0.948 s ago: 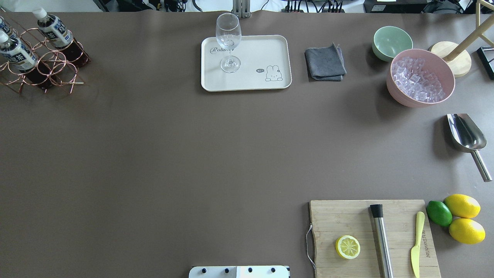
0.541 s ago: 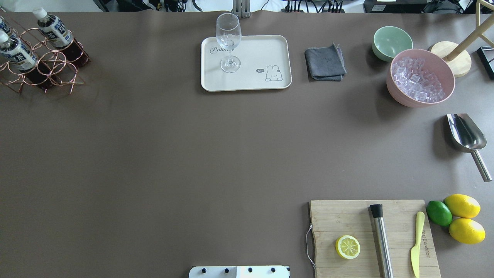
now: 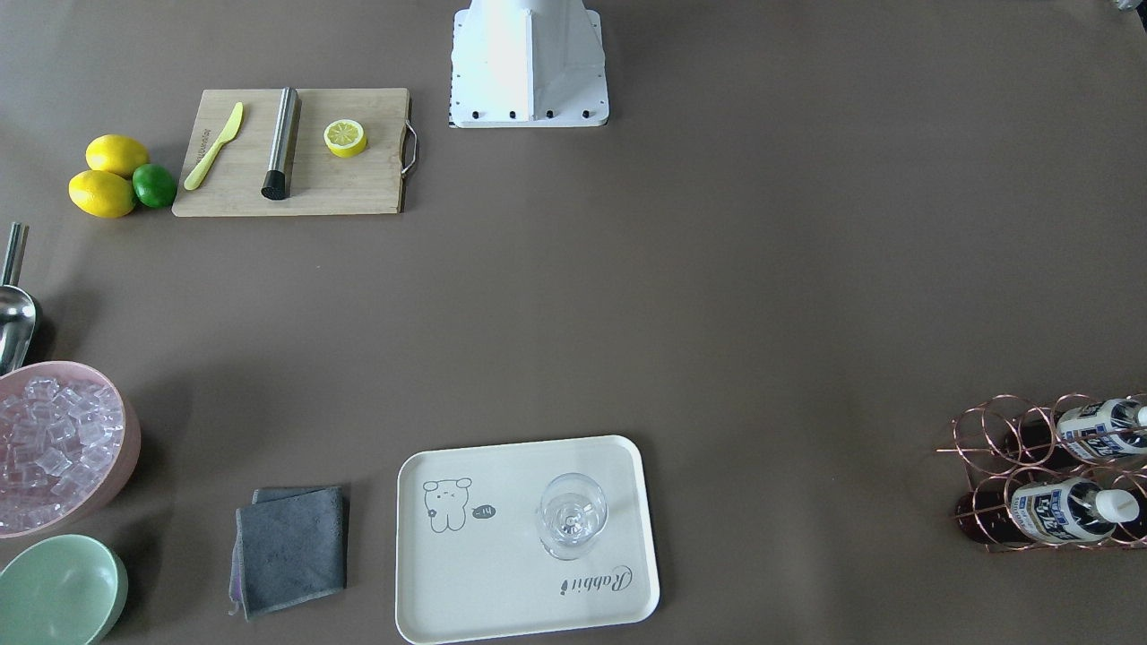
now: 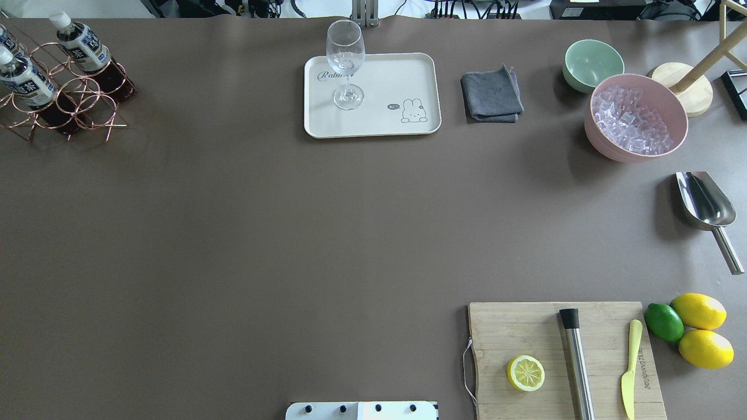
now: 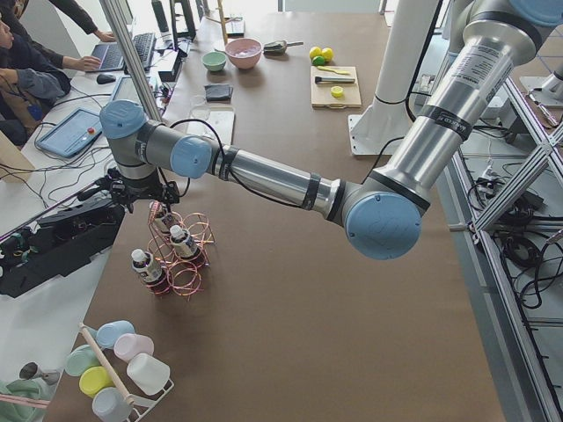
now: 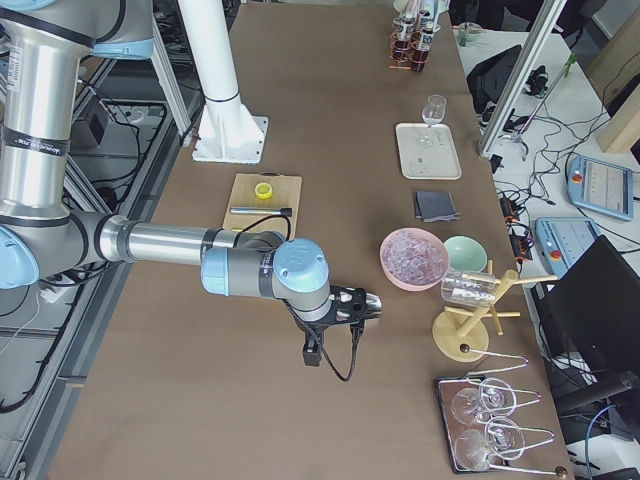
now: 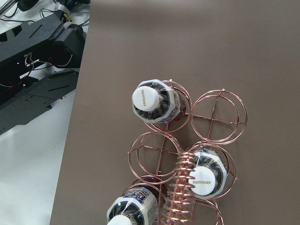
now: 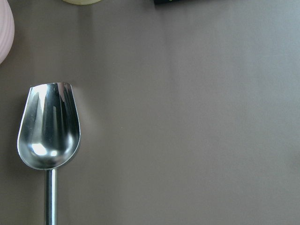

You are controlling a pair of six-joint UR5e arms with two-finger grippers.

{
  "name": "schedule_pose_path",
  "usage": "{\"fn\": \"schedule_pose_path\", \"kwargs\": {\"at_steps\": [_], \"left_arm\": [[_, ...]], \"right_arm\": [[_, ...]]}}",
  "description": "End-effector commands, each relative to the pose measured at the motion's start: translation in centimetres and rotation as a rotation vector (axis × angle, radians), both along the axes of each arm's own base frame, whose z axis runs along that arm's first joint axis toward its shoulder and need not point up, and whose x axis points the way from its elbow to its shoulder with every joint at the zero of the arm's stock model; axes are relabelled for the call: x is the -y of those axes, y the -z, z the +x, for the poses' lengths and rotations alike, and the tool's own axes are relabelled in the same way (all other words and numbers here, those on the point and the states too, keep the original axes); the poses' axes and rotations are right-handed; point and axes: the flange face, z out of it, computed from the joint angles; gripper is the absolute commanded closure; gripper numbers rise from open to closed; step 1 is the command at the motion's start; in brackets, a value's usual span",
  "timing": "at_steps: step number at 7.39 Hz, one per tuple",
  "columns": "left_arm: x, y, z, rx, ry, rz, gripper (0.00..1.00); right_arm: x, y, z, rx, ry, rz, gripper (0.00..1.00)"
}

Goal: Take tea from basket to plate

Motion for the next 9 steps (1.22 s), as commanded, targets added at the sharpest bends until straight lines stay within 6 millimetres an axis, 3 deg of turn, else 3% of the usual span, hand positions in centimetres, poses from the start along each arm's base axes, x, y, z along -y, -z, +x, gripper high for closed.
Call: {"fn": "schedule_pose_path", "kwargs": {"at_steps": [1,4,6,7,8,9], "left_arm": [[0.0,0.0,0.5,0.000,-0.008,0.004,0.03],[-0.2,-0.5,2.1,-0.013,0.020,-0.059,0.02],[-0.1,-0.5,2.7,-0.013,0.005,-0.012,0.03],[-0.5,-1.5,2.7,-0.013,0.004,-0.009,0.04],[-0.7,-1.8,2.7,-0.014,0.002,0.007,0.08],[-0.8,-2.0,2.5,-0.013,-0.002,0.023,0.20]], "right_arm": [[0.0,0.0,0.0,0.004,0.001,0.001,0.00],[0.0,0.0,0.0,0.005,0.001,-0.001,0.00],[0.0,0.0,0.0,0.004,0.001,0.001,0.00],[0.0,0.1,0.0,0.004,0.001,0.001,0.00],[0.0,0.1,0.0,0.004,0.001,0.001,0.00],[0.0,0.1,0.0,0.004,0.001,0.001,0.00]]}}
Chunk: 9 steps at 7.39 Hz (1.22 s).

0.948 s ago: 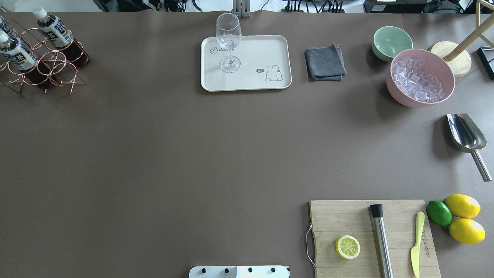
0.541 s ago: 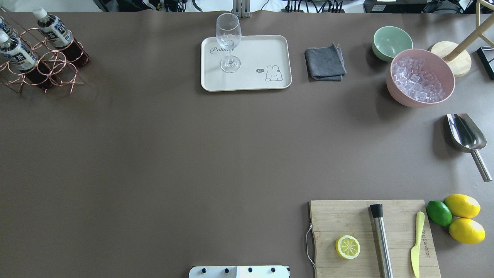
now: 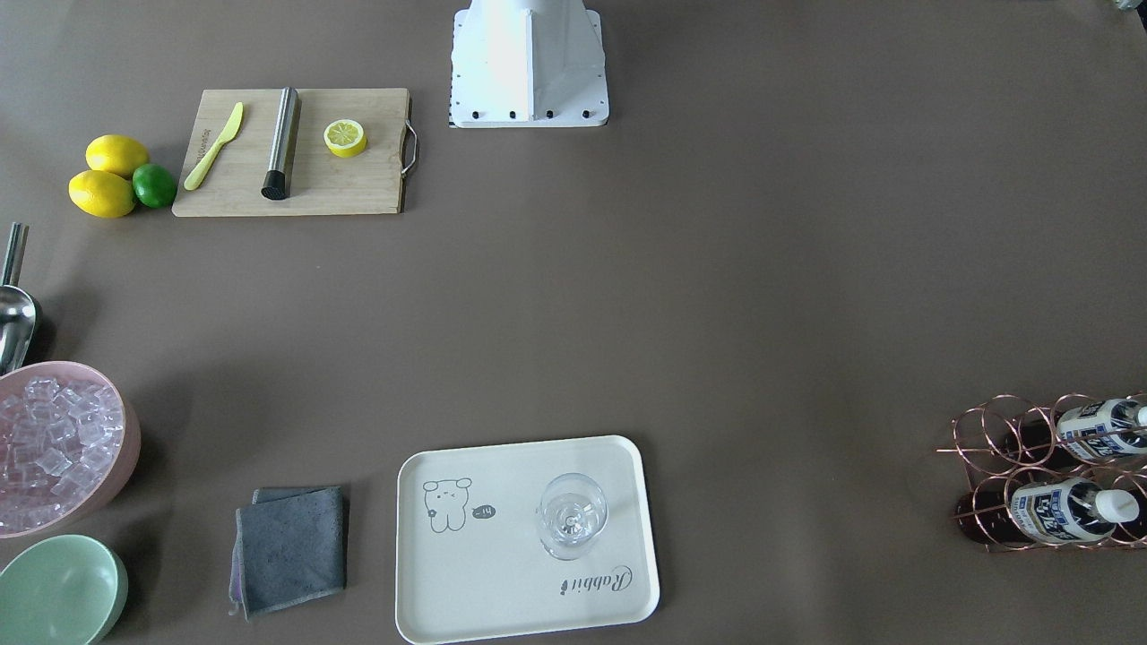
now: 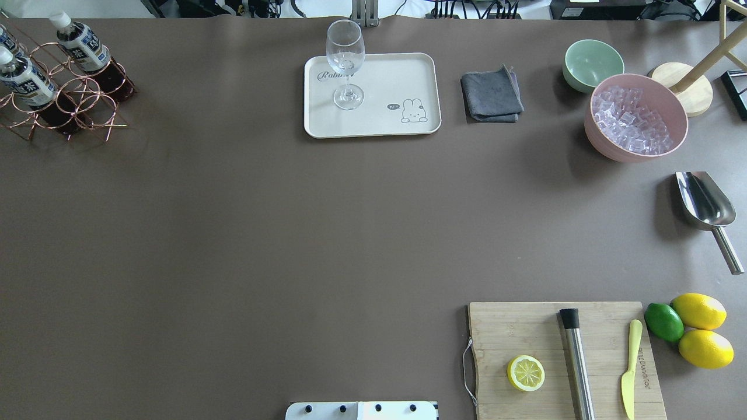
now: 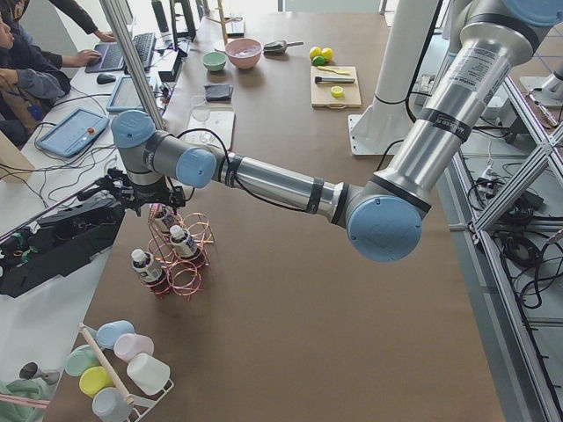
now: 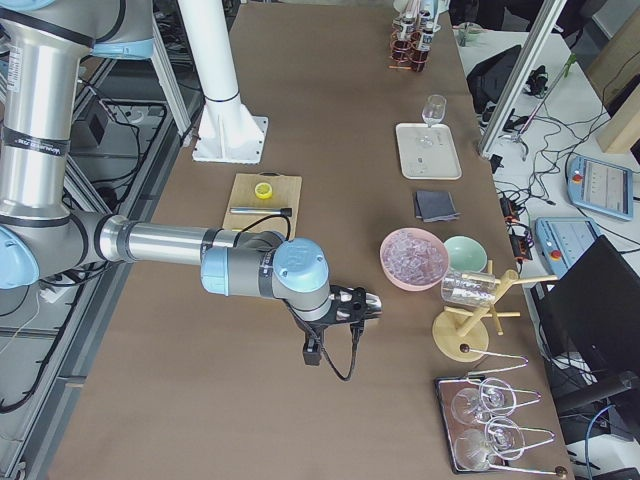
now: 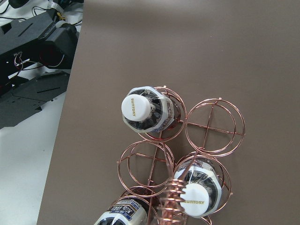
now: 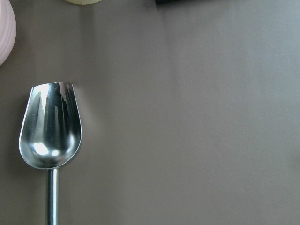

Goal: Take tea from basket to plate

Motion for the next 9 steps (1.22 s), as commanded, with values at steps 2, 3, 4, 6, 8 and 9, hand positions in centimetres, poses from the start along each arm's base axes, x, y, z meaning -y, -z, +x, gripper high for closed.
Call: {"fn": "schedule_pose_path", "kwargs": {"at_steps": [2,3,4,6,8,9], "left_arm": [[-0.3,-0.5,-0.2,0.004,-0.013,0.037,0.68],[-0.3,-0.4,-0.3,0.003,-0.012,0.040,0.76],[-0.2,-0.3,-0.4,0.004,-0.011,0.043,0.90],[-0.3,-0.1,-0.6,0.002,-0.008,0.046,1.00],[-0.3,0.5,-1.5,0.000,0.006,0.053,1.00],[-0.7,1.6,-1.7,-0.030,0.003,0.056,1.00]], "right_arm": [[0.0,-0.1,0.0,0.000,0.000,-0.001,0.00],[0.0,-0.1,0.0,0.000,0.000,-0.001,0.00],[0.0,0.0,0.0,0.000,0.000,0.000,0.00],[0.0,0.0,0.0,0.000,0.000,0.000,0.00],[0.0,0.0,0.0,0.000,0.000,0.000,0.00],[0.1,0.1,0.0,0.000,0.000,0.000,0.00]]}}
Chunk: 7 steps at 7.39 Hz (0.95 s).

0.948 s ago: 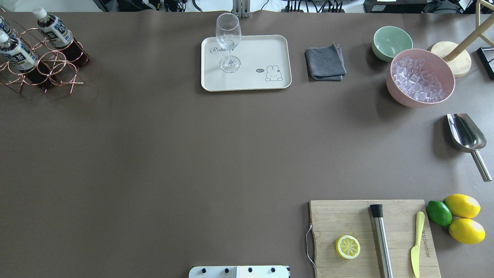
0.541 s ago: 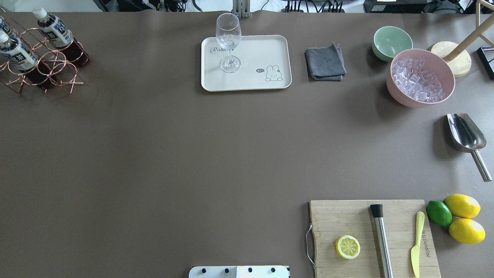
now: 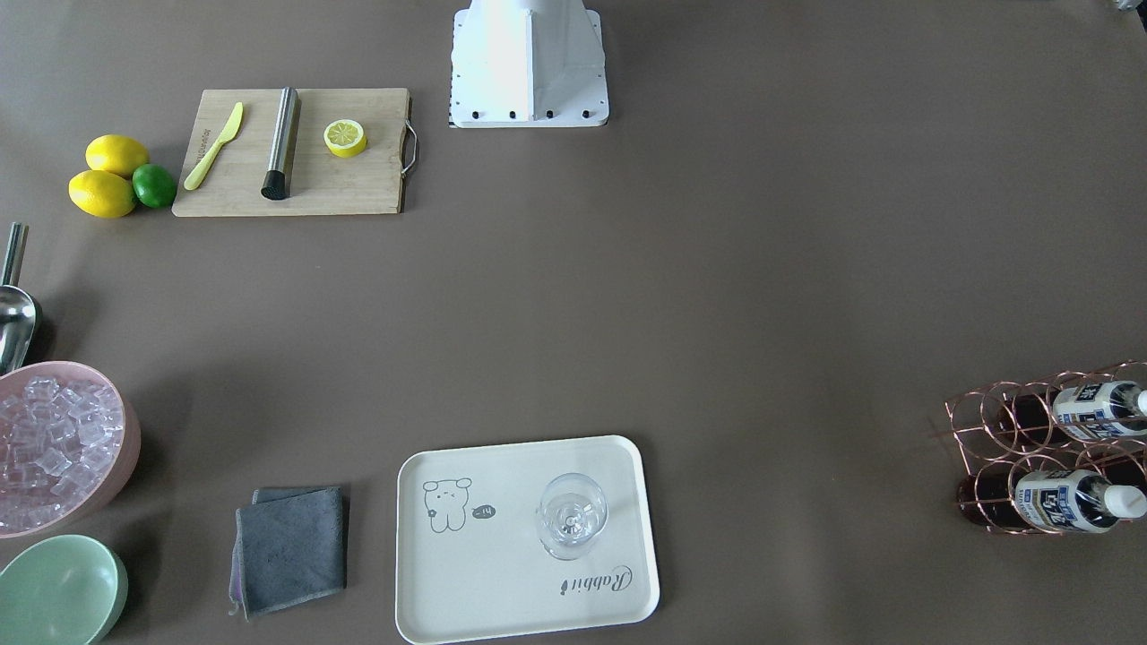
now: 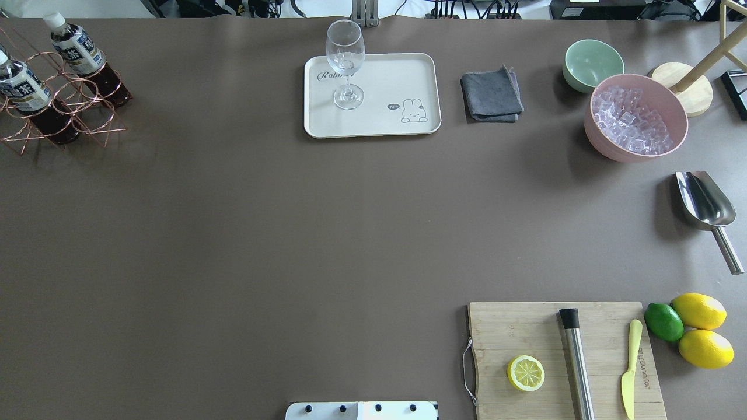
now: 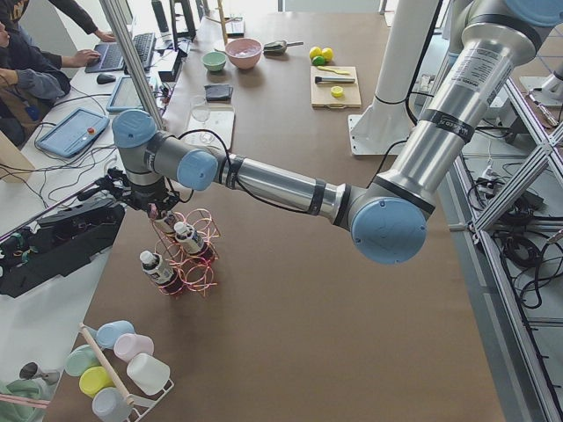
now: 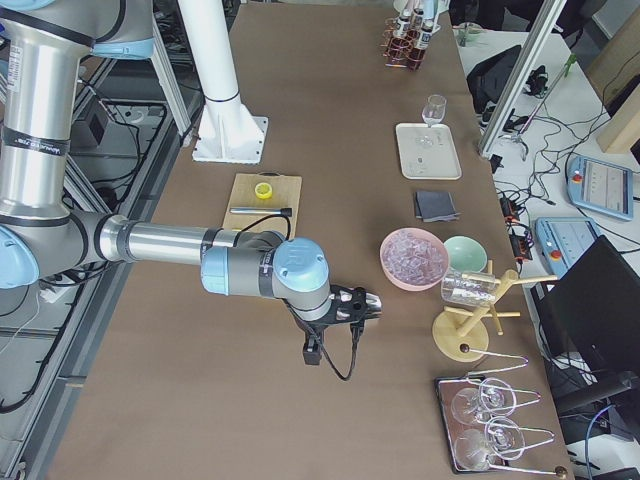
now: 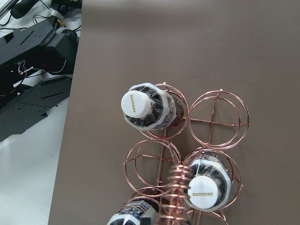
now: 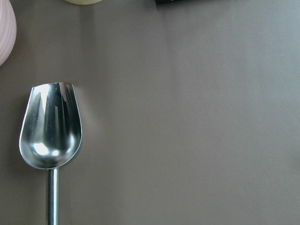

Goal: Take tea from basket to plate

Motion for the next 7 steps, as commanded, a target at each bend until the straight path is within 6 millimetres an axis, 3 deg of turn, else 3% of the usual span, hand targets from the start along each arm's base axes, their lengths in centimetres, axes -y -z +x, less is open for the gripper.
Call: {"fn": "schedule_pose_path", "kwargs": {"at_steps": [1,2,4,7], "left_arm": [[-0.8,2.5,-1.2,-0.066,0.006,0.017,1.00],[-1.6,4.7,-1.2,-0.068,0.006,0.019,1.00],[-4.8,10.7,-1.4,-0.065,-0.001,0.025,1.00],[-7.2,16.4,0.5,-0.074,-0.030,0.133,1.00]], "right_arm": [[0.0,0.1,-0.1,0.007,0.001,0.002,0.00],[0.0,0.1,-0.1,0.012,0.003,0.004,0.00],[-0.1,0.1,-0.2,0.023,0.003,0.002,0.00],[-0.1,0.2,-0.1,0.023,0.001,0.004,0.00]]}}
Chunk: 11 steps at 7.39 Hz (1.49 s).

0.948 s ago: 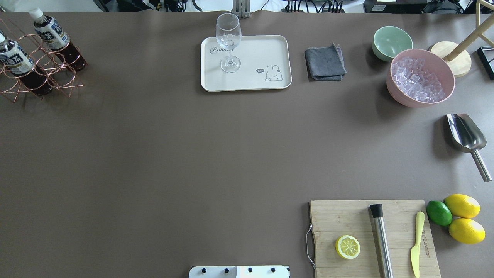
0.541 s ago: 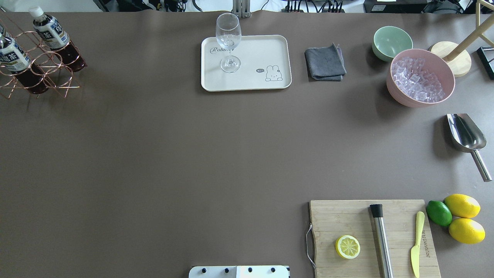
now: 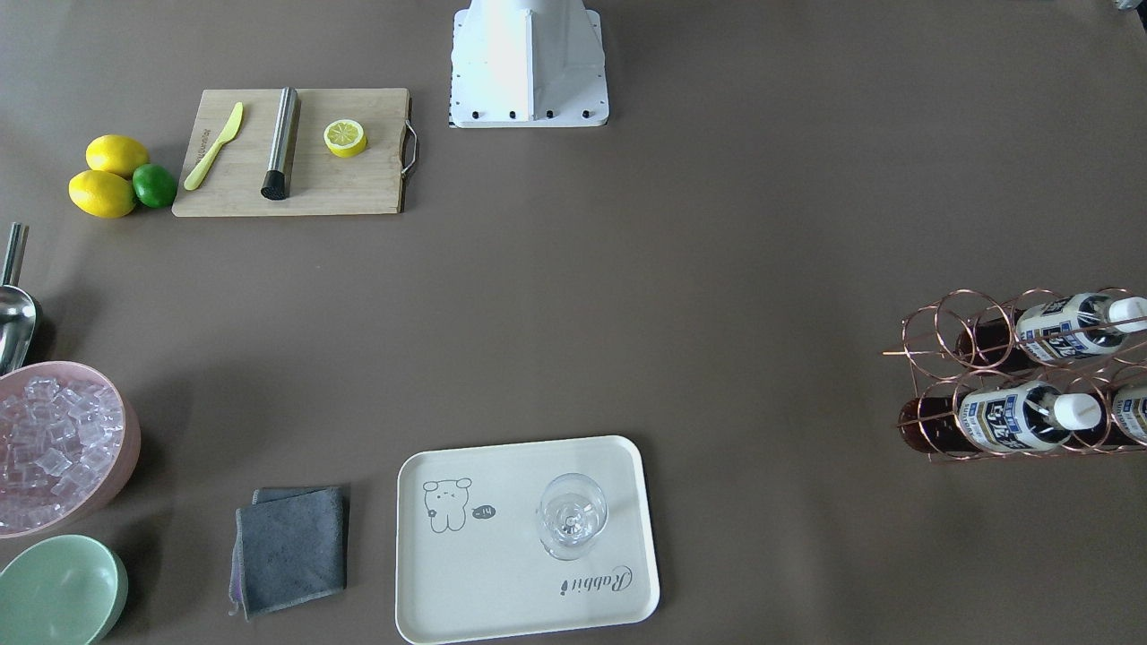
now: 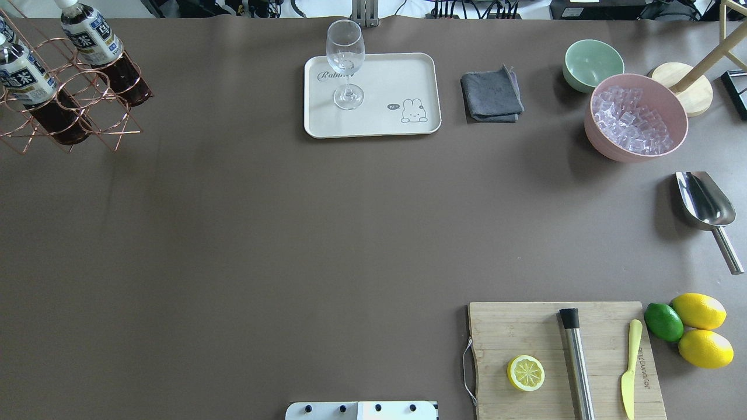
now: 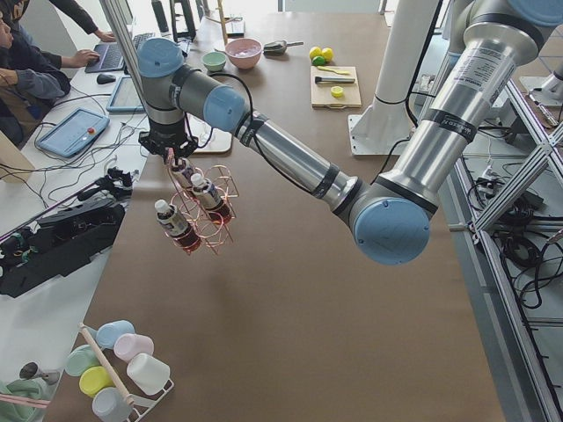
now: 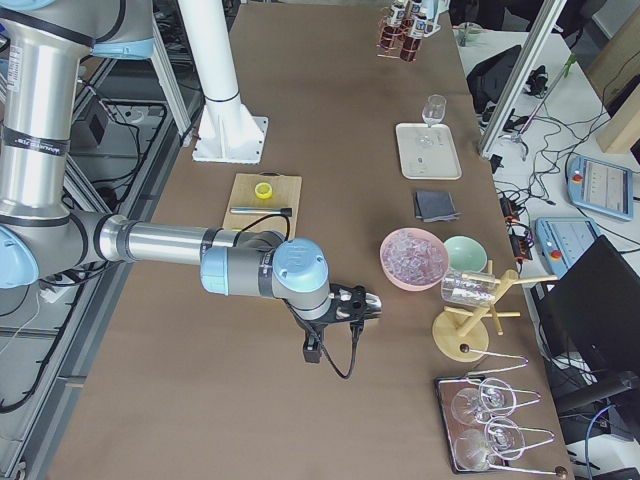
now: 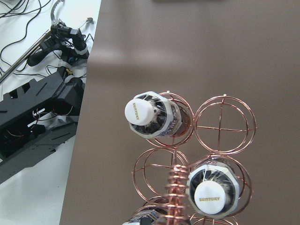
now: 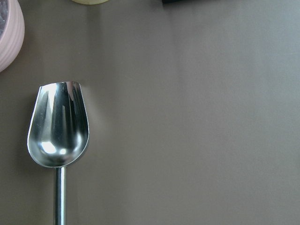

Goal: Take tea from basket to plate

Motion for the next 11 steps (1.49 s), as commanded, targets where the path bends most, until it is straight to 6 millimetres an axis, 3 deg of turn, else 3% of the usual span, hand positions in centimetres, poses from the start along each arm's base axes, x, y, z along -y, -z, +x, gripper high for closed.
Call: {"fn": "schedule_pose_path", "kwargs": {"at_steps": [1,3,7,10,11], "left_arm": [[-2.5,4.9,2.7,-0.008,-0.043,0.082,1.00],[-4.9,9.5,6.5,-0.034,-0.060,0.021,1.00],[-7.9,16.1,15.1,-0.118,-0.082,-0.050,1.00],[-13.1,19.8,19.8,-0.157,-0.174,0.012,1.00],[-14.1,22.1,21.7,-0.172,-0.216,0.053,1.00]], "right_arm": [[0.0,0.0,0.0,0.001,0.001,0.000,0.00],[0.0,-0.2,0.0,0.000,0.000,-0.004,0.00],[0.2,0.2,-0.1,-0.003,0.004,0.006,0.00],[0.8,1.5,-0.3,-0.001,0.003,0.028,0.00],[1.0,2.0,-0.9,0.012,0.013,0.035,0.00]]}}
